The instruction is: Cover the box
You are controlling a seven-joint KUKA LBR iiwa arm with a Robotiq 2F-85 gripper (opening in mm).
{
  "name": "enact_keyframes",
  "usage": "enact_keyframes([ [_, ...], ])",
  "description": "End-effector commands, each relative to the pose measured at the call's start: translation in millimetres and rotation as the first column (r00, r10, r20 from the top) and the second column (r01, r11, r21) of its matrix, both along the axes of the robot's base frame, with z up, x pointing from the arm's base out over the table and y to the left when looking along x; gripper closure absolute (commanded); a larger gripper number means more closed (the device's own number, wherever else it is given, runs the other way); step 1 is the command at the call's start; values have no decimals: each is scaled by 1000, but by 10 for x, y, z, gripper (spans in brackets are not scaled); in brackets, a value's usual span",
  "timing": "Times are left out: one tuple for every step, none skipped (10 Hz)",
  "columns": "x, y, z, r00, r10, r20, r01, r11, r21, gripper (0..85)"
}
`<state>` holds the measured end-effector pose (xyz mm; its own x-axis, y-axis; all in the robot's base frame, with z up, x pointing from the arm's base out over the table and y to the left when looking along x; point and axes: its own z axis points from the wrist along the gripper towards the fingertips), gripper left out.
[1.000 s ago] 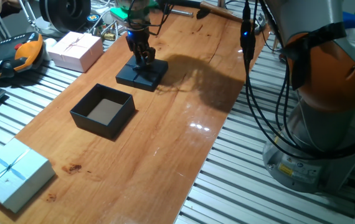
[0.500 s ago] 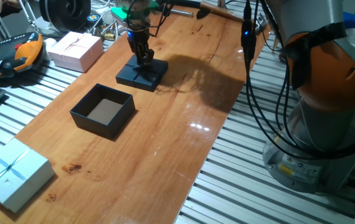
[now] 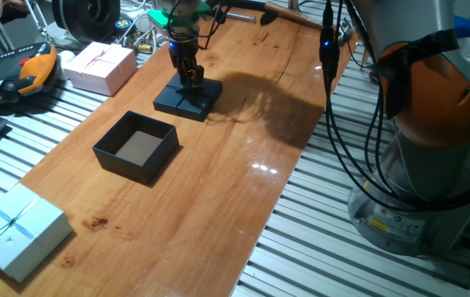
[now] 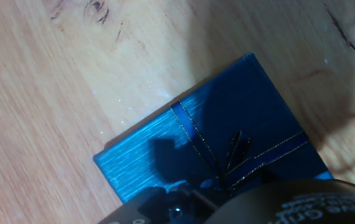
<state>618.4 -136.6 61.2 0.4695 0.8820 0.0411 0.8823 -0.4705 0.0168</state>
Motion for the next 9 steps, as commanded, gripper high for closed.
enact_keyframes([
  [-2,0,-23,1000,-3,0,3,1000,1,340],
  [1,0,-45,1000,-10,1,10,1000,1,340],
  [2,-2,-56,1000,-12,1,12,1000,3,340],
  [2,-3,-58,1000,-12,6,12,1000,3,340],
  [3,-4,-59,1000,-12,9,12,1000,3,340],
  [5,-3,-65,1000,-12,9,12,1000,3,340],
  [3,-3,-69,1000,-12,9,12,1000,4,340],
  [1,-6,-75,1000,-9,9,9,1000,6,340],
  [0,-11,-77,1000,-6,9,6,1000,6,510],
])
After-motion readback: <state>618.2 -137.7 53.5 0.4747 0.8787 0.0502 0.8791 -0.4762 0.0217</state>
